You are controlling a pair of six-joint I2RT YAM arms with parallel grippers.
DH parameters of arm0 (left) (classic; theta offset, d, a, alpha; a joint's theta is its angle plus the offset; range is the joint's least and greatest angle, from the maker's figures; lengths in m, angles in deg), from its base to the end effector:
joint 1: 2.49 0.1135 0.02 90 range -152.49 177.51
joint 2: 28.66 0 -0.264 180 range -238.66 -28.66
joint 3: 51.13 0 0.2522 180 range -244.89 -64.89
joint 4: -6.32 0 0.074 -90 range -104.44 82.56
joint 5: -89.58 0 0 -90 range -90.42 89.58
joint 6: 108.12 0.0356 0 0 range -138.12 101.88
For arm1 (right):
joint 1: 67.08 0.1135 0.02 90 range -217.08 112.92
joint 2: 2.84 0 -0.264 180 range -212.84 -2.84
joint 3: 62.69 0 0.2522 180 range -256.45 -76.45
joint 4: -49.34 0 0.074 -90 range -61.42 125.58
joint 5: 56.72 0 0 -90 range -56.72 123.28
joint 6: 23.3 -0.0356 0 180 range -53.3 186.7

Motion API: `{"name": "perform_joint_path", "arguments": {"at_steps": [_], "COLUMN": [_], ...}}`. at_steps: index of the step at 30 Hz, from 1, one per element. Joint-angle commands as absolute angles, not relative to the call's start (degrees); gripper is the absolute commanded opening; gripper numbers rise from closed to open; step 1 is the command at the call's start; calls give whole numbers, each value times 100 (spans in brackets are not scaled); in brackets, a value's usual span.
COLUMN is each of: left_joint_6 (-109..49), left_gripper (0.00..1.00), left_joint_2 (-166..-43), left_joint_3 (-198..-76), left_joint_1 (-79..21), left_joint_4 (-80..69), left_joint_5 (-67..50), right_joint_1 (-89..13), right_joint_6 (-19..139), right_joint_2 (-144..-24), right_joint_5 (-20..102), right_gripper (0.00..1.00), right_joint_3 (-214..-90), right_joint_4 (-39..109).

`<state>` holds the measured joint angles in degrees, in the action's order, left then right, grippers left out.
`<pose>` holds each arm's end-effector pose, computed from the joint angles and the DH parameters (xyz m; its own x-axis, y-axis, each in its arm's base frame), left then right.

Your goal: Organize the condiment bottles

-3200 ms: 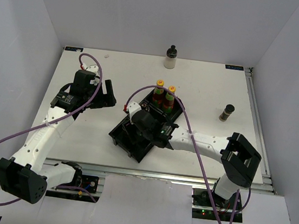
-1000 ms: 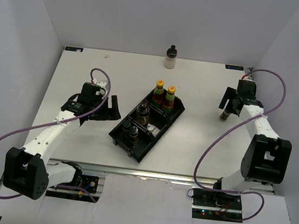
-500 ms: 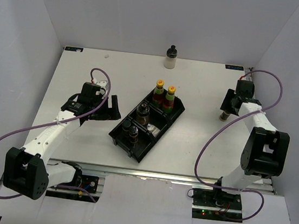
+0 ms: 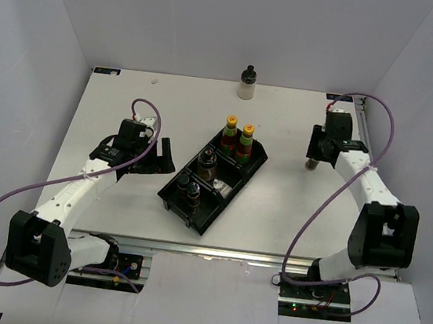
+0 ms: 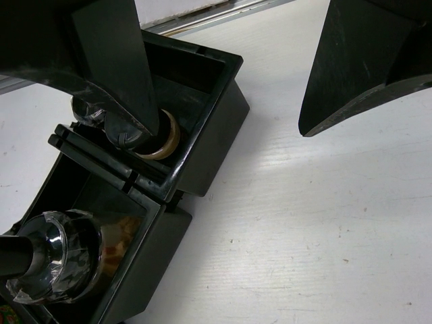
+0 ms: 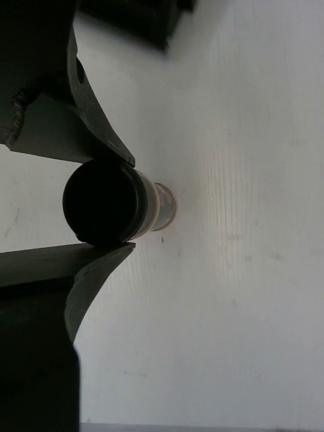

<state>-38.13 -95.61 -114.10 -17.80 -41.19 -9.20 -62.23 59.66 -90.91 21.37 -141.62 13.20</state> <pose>0.2264 -0.0676 0.2535 -0.8298 -0.1234 -0.5442 0.0731 0.9428 -0.3253 0.3361 0.0211 0.2600 -0.6951 0.0614 -0.7163 0.1483 0.9872 -0.0593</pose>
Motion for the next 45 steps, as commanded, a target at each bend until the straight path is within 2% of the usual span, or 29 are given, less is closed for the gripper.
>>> {"name": "perform_joint_path", "arguments": {"at_steps": [1,8,11,18,28,38,45], "left_joint_6": [-3851,-3868,-3877,-3927,-3965,-3981,-3954], "left_gripper": [96,96,96,96,96,96,96], "left_joint_2": [-9594,-9677,-9750,-9710,-9819,-9748,-9692], "left_joint_3": [-11436,-11365,-11433,-11545,-11577,-11604,-11559], "left_joint_1": [-1752,-1742,-1743,-1734,-1714,-1657,-1636], "left_joint_4": [-3946,-3900,-3928,-3988,-4034,-4033,-4034], "left_joint_5": [-884,-850,-848,-783,-545,-541,-525], "right_joint_1": [-4886,-3124,-2247,-1102,-375,-81,1], "right_joint_6": [6210,6087,5953,5688,5562,5571,5576], "right_joint_2": [-8084,-6916,-6876,-7332,-8017,-8520,-8851], "right_joint_5": [2086,3208,2782,2421,2236,1979,1804], "right_gripper": [8,8,8,8,8,8,13], "right_joint_3": [-14218,-13529,-13485,-13484,-13611,-13693,-13729], "right_joint_4": [848,1120,1161,1510,2003,2313,2554]}}
